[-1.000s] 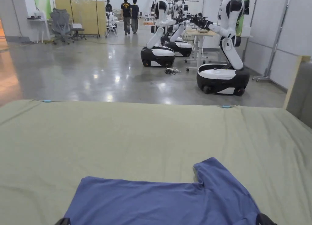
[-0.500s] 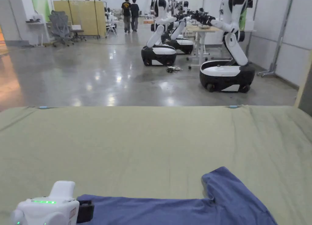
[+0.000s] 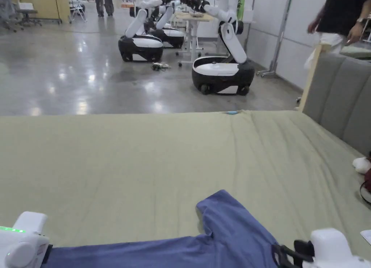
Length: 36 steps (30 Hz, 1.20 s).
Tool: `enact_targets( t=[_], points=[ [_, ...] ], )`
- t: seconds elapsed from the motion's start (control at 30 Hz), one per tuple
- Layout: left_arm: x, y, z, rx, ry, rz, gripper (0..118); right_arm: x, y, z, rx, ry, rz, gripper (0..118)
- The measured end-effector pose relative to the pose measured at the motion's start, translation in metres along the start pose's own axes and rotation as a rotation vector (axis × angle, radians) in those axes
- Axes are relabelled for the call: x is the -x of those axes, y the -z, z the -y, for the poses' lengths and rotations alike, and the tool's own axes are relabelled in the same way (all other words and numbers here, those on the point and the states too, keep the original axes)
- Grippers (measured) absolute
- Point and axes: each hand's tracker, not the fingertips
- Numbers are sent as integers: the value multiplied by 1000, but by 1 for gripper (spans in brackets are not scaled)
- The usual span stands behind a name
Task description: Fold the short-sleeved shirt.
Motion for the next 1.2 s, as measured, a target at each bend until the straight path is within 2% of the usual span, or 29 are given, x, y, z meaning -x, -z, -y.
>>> enact_targets(
  t=[0.03, 0.1, 0.17, 0.27, 0.3, 0.33, 0.37, 0.4, 0.43, 0.47, 0.5, 0.63, 0.73, 0.87, 0.97, 1.07, 1.2],
  points=[
    [-3, -9, 0, -28, -10, 10, 5, -7, 26, -14, 40, -9, 18, 96],
    [-1, -20, -4, -45, -9, 32, 5, -18, 78, -35, 117, -26, 50, 98],
    [-7, -34, -5, -69, -1, 29, 5, -22, 126, -43, 238, -78, 72, 98],
    [-3, -42, -8, -87, 1, 50, 5, -17, 174, -40, 385, -126, 76, 97],
    [-4, -45, -8, -89, 1, 57, 5, -14, 178, -34, 421, -130, 75, 86],
    [1, -41, -9, -90, 1, 60, 5, -11, 183, -30, 461, -138, 66, 69],
    [1, -42, -9, -93, 0, 59, 5, -7, 182, -28, 462, -129, 18, 56],
    [2, -42, -9, -94, -1, 60, 5, -6, 175, -28, 433, -88, -28, 46],
    [3, -42, -9, -92, -6, 63, 5, -6, 171, -30, 429, -90, 4, 28],
    [7, -38, -10, -89, -10, 70, 5, -6, 168, -33, 434, -79, -6, 8],
    [7, -38, -10, -86, -11, 70, 5, -9, 166, -36, 438, -72, -45, 8],
    [21, -53, -7, -110, -70, 72, 5, -20, 126, -53, 337, -81, -52, 7],
    [36, -90, 5, -171, -160, 115, 5, -25, 75, -62, 247, -84, -68, 6],
    [50, -165, 43, -298, -229, 154, 5, -31, -15, -54, 99, -133, -109, 7],
    [60, -217, 87, -368, -262, 157, 5, -34, -71, -25, 33, -140, -150, 6],
    [66, -246, 143, -366, -277, 172, 5, -34, -112, 16, 23, -165, -142, 7],
    [65, -243, 223, -227, -364, 223, 5, -22, -131, 88, 103, -197, -114, 7]
  ],
)
